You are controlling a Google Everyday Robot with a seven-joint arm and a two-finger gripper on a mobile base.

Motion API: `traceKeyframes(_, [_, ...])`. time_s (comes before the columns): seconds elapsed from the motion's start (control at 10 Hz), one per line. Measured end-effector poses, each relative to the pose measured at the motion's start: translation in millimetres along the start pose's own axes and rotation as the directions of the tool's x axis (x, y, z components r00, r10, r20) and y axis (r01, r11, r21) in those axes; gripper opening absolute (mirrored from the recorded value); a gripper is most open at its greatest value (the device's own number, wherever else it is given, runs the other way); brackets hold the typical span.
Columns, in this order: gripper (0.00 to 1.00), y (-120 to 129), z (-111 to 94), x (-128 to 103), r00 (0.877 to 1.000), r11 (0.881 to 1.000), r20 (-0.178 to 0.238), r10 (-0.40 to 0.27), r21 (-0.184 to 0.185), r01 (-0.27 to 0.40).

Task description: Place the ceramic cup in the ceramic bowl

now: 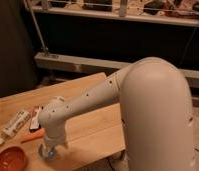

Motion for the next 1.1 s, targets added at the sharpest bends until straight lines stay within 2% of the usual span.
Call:
traceKeyframes(0.3, [0.65,3,19,-12,0.998,0.997,0.007,-0.055,0.053,0.054])
traceKeyframes(0.4, [0.6,2,24,-17,0.997,0.994,0.016,-0.076,0.084,0.074])
traceKeyframes(0.6, [0.42,8,30,-22,0.992,0.986,0.032,-0.119,0.119,0.114])
traceKeyframes(0.8, [0.21,18,31,-24,0.988,0.981,0.041,-0.149,0.134,0.143])
traceKeyframes(1.0, [0.04,34,27,-23,0.985,0.98,0.044,-0.164,0.12,0.158])
traceKeyframes(1.1, [0.0,48,20,-22,0.983,0.979,0.046,-0.18,0.107,0.174])
